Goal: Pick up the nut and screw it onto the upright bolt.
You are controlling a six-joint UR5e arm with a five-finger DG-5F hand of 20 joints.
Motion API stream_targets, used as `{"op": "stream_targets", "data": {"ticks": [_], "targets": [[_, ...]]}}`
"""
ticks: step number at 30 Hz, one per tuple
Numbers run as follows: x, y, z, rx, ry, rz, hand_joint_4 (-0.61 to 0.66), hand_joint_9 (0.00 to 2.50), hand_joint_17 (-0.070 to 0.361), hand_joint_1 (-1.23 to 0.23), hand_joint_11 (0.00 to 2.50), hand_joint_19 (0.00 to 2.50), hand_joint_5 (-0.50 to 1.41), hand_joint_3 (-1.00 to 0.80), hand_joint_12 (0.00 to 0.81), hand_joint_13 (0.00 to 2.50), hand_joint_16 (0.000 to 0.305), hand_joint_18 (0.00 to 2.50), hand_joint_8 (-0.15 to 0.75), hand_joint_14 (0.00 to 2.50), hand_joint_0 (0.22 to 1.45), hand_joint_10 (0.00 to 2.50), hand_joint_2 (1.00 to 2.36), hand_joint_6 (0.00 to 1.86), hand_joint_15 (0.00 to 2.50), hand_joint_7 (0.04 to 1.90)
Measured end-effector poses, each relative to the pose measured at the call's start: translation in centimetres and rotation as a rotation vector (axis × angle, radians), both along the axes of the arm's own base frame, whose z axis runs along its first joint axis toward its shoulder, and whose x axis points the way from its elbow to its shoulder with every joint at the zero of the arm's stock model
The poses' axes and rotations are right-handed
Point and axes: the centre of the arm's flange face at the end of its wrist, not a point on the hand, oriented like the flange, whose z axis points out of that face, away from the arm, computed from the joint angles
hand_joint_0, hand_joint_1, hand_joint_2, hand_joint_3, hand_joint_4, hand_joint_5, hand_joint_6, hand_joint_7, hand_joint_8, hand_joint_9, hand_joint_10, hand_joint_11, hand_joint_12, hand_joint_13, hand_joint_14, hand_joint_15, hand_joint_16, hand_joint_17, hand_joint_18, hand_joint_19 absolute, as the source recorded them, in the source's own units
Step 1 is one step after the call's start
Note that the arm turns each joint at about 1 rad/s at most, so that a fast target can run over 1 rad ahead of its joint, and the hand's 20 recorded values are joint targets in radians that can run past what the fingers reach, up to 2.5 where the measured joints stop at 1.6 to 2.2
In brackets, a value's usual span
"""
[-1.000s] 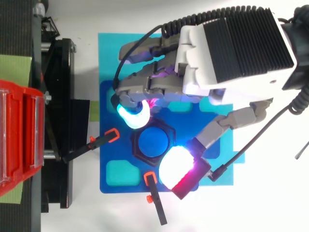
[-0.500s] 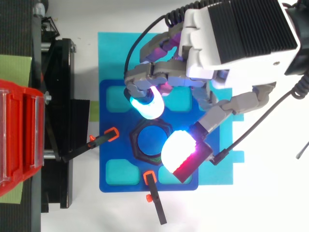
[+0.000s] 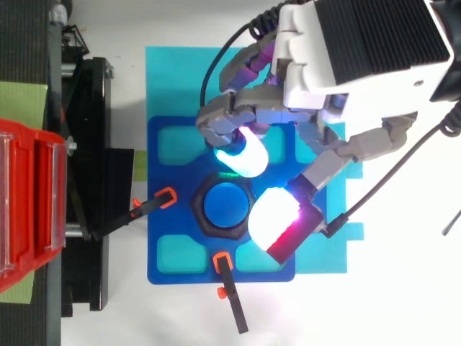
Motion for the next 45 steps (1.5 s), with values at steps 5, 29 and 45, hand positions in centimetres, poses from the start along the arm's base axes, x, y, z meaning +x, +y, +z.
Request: {"op": "stream_targets", "data": {"ticks": [5, 29, 45], "targets": [[-0.1, -0.6, 0.1, 0.0, -0.002, 0.007, 0.18, 1.77, 0.038, -0.34, 0.53, 0.0, 0.03, -0.5, 0.273, 1.23, 0.017, 0.77, 0.357, 0.0, 0.48, 0.02, 1.0, 0.51, 0.04, 1.58], [0.8, -0.4, 1.6, 0.038, -0.08, 0.035, 0.04, 0.21, 0.09, -0.27, 0.0, 0.0, -0.25, -0.5, 0.326, 0.06, 0.04, 0.0, 0.193, 0.0, 0.44, 0.0, 1.0, 0.5, 0.0, 0.55], [0.5, 3.4, -1.3, 0.096, -0.042, 0.076, 0.1, 0.17, 0.094, -0.23, 0.0, 0.0, -0.23, -0.5, 0.333, 0.0, 0.042, 0.0, 0.202, 0.0, 0.44, 0.0, 1.0, 0.5, 0.0, 0.6]]}}
